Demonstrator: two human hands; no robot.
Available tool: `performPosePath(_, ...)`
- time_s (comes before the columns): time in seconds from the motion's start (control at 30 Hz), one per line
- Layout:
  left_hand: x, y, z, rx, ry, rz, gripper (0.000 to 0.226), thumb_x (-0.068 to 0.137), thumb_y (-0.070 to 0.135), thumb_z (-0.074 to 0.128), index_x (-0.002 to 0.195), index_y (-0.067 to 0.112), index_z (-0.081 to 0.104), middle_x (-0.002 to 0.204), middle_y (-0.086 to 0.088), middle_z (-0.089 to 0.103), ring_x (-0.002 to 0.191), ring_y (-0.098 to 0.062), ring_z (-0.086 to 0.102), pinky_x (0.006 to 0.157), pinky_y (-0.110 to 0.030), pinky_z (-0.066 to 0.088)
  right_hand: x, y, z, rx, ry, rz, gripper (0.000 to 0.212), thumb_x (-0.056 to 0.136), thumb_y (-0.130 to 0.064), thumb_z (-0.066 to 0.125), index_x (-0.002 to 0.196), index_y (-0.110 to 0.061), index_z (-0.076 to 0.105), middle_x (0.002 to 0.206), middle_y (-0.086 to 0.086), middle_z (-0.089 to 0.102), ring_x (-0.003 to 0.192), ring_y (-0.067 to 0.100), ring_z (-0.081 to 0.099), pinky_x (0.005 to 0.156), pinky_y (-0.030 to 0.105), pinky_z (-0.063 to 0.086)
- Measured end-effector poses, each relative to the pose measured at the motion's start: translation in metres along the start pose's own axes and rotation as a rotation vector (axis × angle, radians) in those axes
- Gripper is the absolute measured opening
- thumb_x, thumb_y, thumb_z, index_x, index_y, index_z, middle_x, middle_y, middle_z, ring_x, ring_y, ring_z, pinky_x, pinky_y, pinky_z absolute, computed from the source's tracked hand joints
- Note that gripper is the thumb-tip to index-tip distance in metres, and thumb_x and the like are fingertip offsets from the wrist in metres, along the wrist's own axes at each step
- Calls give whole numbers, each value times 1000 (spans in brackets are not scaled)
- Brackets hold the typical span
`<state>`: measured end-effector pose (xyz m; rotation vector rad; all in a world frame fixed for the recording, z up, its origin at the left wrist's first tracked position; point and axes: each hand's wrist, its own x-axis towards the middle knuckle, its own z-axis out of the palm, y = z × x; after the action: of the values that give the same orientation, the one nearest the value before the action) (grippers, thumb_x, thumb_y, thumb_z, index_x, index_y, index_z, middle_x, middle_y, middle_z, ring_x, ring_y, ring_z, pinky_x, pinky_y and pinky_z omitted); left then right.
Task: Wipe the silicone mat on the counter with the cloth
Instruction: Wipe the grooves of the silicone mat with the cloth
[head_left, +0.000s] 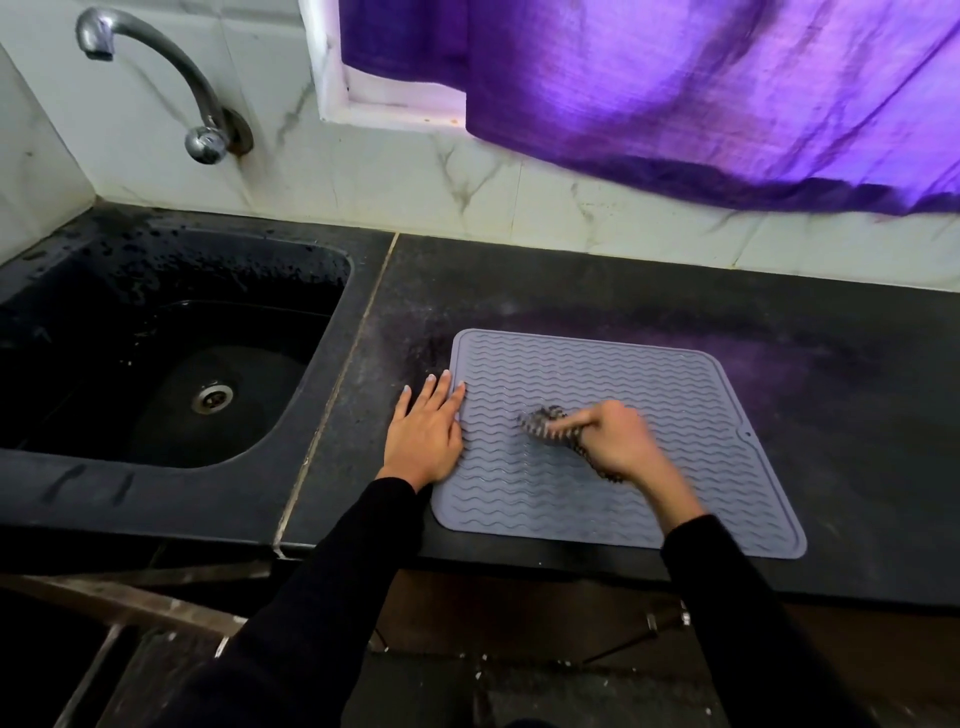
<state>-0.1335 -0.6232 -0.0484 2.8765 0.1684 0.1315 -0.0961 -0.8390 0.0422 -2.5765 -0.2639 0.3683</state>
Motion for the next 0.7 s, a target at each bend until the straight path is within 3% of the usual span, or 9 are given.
performPosePath(0.07,0,0,1,-10,7,-5,81,74,44,-10,148,24,16,157,2,10,145,-14,5,116,-38,-4,8,0,-6,449,84,83,55,82,7,36,105,-28,70,109,4,68,73,17,59,64,25,45)
performPosePath(0.1,0,0,0,-16,12,-4,81,74,45,-9,148,25,17,157,2,11,145,-14,5,116,-38,-4,8,-3,-4,495,120,61,57,81,9,35,107,-30,68,111,6,68,72,18,59,64,25,45)
performPosePath(0.17,1,-1,1,-26,18,-1,81,74,45,-8,148,25,18,157,2,12,145,-14,6,116,-39,-3,5,-16,11,246,162,-100,58,82,9,40,115,-32,64,125,3,62,94,20,63,79,26,49)
performPosePath(0.23,1,-1,1,-19,17,0,81,73,45,-8,148,24,17,157,2,11,145,-14,5,116,-39,-3,-3,-24,33,-62,87,-258,62,83,8,44,126,-35,56,146,-3,42,129,22,45,107,37,39)
performPosePath(0.3,1,-2,1,4,11,5,82,72,45,-9,148,25,16,157,2,9,145,-14,4,116,-38,-4,-13,-23,50,-320,1,-332,63,87,3,44,134,-40,44,154,-7,26,141,23,25,114,40,27)
performPosePath(0.4,1,-2,1,13,0,7,79,75,43,-9,148,24,14,157,2,8,145,-14,3,116,-39,-4,-24,-9,58,-445,28,-361,58,92,-7,44,139,-40,36,156,-7,19,145,21,14,117,37,15)
performPosePath(0.53,2,-3,2,25,-8,5,70,82,39,0,148,25,13,157,2,8,145,-14,3,116,-38,-4,-34,3,39,-429,13,-251,60,89,-3,44,135,-41,43,154,-12,23,143,17,20,113,38,25)
performPosePath(0.63,1,-3,2,25,-10,12,75,78,42,-6,148,25,13,157,2,8,145,-14,3,116,-39,-4,-34,10,20,-433,15,-153,54,84,-6,50,122,-44,56,145,-11,42,130,20,43,101,39,41)
performPosePath(0.7,1,-3,1,8,-4,12,81,73,44,-11,148,24,13,157,2,8,145,-14,3,116,-39,-4,-26,18,-1,-432,8,-47,41,84,-12,50,107,-42,66,128,-3,59,113,25,57,91,36,46)
